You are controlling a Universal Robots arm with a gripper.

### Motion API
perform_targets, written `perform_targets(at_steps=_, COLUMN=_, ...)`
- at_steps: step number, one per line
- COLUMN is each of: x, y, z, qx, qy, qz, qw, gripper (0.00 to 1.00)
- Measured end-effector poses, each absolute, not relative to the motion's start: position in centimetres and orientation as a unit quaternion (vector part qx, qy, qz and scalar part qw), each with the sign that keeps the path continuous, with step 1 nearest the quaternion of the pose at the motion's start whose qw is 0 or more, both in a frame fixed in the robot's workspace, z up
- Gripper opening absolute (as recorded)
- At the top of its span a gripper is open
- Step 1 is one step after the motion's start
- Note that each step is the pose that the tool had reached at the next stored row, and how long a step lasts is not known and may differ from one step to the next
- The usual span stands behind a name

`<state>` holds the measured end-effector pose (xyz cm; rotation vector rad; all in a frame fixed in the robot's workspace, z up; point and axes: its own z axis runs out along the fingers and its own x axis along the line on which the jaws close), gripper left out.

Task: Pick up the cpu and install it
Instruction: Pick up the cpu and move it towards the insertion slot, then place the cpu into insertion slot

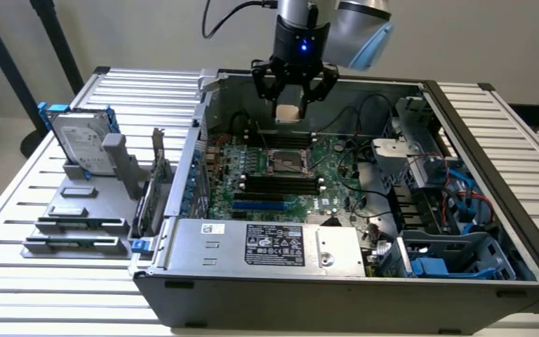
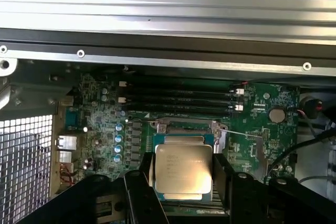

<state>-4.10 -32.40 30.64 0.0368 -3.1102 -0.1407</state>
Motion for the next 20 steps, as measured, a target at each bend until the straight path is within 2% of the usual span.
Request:
perform_targets(at_steps=7, x=-4.1, y=-32.4, z=29.8, qx=0.007, qy=-0.999, qz=-0.038, qw=0.008, gripper=0.55)
perform_targets(at_steps=20, x=-4.1, y=-32.4, z=29.4, qx=0.006, qy=-0.999, qz=-0.038, qw=0.006, gripper=0.55)
